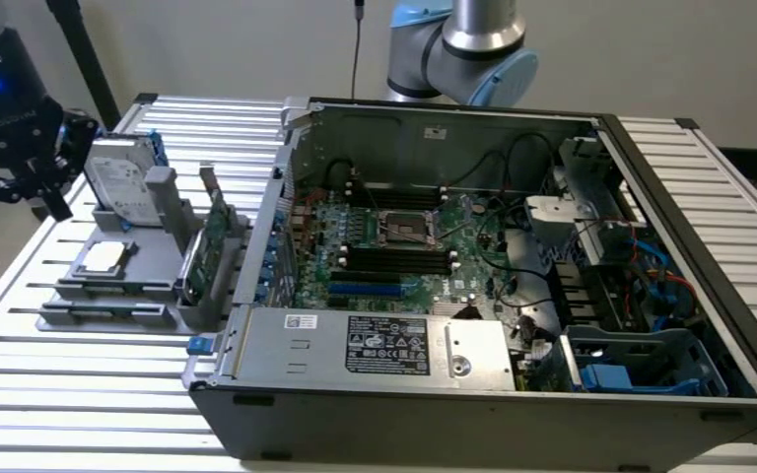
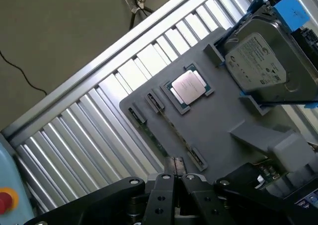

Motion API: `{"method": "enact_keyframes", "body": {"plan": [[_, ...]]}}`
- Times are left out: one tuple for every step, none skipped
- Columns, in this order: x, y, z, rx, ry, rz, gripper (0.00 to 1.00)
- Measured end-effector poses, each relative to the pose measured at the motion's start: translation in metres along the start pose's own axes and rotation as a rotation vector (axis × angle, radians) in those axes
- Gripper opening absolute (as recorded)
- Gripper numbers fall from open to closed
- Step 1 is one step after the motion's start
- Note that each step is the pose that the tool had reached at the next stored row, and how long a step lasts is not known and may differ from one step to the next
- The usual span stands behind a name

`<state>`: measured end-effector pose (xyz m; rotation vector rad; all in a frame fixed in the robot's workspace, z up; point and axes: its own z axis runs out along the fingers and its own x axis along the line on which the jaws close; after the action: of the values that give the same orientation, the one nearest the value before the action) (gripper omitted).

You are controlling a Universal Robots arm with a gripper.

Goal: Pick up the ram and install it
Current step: 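Pick up the ram and move it above insertion slot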

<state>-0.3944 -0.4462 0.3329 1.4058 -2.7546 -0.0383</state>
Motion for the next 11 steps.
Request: {"method": "enact_keyframes", "body": {"plan": [[0.0000, 0.0000, 0.0004, 0.0006, 0.0008, -0.019, 0.11], [0.0000, 0.0000, 0.0008, 0.0012, 0.0015, -0.037, 0.11], [0.0000, 0.0000, 0.0012, 0.0018, 0.0023, -0.055, 0.11], [-0.0001, -0.0001, 0.0016, 0.0023, 0.0031, -0.073, 0.11], [-0.0001, -0.0001, 0.0020, 0.0029, 0.0039, -0.091, 0.11], [-0.0001, -0.0001, 0.0023, 0.0034, 0.0049, -0.109, 0.11], [-0.0001, -0.0001, 0.0027, 0.0040, 0.0056, -0.127, 0.11], [-0.0001, -0.0002, 0.0031, 0.0046, 0.0064, -0.145, 0.11], [-0.0001, -0.0001, 0.0035, 0.0051, 0.0072, -0.163, 0.11], [-0.0001, -0.0002, 0.0039, 0.0057, 0.0081, -0.182, 0.11], [-0.0001, -0.0002, 0.0042, 0.0063, 0.0090, -0.200, 0.11]]}}
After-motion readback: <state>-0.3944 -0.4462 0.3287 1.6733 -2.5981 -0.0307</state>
